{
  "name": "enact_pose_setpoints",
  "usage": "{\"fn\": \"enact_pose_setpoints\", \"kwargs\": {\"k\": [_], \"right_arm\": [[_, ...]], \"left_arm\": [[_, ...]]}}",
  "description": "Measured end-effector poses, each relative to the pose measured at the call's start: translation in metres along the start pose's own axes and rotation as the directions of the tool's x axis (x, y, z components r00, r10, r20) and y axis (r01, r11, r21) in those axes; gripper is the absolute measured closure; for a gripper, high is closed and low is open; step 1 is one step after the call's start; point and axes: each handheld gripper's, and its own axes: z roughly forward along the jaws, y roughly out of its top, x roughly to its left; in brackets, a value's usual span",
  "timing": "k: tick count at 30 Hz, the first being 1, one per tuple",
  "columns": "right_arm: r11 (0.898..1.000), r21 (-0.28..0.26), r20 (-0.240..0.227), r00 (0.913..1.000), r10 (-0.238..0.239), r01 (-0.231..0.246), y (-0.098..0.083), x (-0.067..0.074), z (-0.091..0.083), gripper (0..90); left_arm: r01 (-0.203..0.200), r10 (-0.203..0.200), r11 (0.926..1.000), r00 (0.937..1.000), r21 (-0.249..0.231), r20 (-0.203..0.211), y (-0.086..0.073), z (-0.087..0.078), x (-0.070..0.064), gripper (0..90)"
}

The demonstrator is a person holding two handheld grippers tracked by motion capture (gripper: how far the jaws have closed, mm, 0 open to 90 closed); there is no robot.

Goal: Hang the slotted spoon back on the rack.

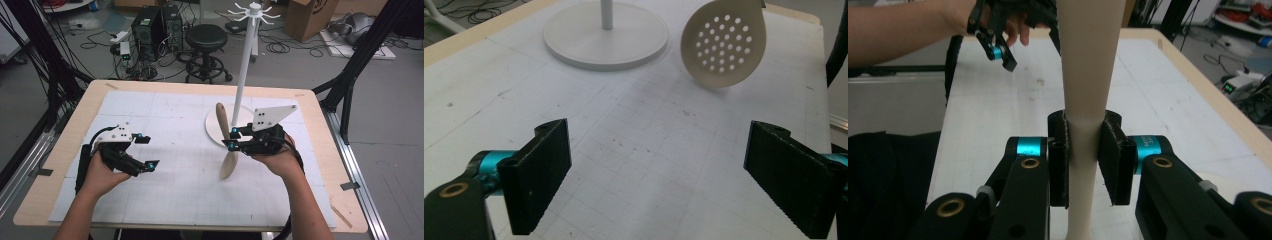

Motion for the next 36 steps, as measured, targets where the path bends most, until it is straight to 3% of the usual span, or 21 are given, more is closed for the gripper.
{"fn": "enact_pose_setpoints", "kwargs": {"k": [14, 27, 31, 36], "right_arm": [[1.0, -0.023, 0.005, 0.9999, -0.012, 0.012, 0.01, 0.0, -0.004, 76.4], [1.0, -0.028, -0.033, 0.9995, -0.003, 0.002, 0.014, -0.003, -0.003, 76.4], [1.0, -0.024, -0.044, 0.999, -0.007, 0.006, 0.016, -0.001, 0.001, 76.4], [0.999, -0.033, -0.052, 0.9985, -0.02, 0.019, 0.018, 0.0, 0.003, 76.4]], "left_arm": [[-0.006, 0.008, 0.9974, 0.9996, -0.072, 0.026, 0.01, -0.009, -0.005, 12.2], [-0.006, 0.014, 0.9886, 0.9984, -0.15, 0.055, 0.029, -0.016, -0.009, 12.2], [-0.003, 0.017, 0.9821, 0.9972, -0.188, 0.073, 0.039, -0.018, -0.01, 12.2], [-0.043, 0.06, 0.9777, 0.9952, -0.206, 0.077, 0.064, -0.022, -0.017, 12.2]]}}
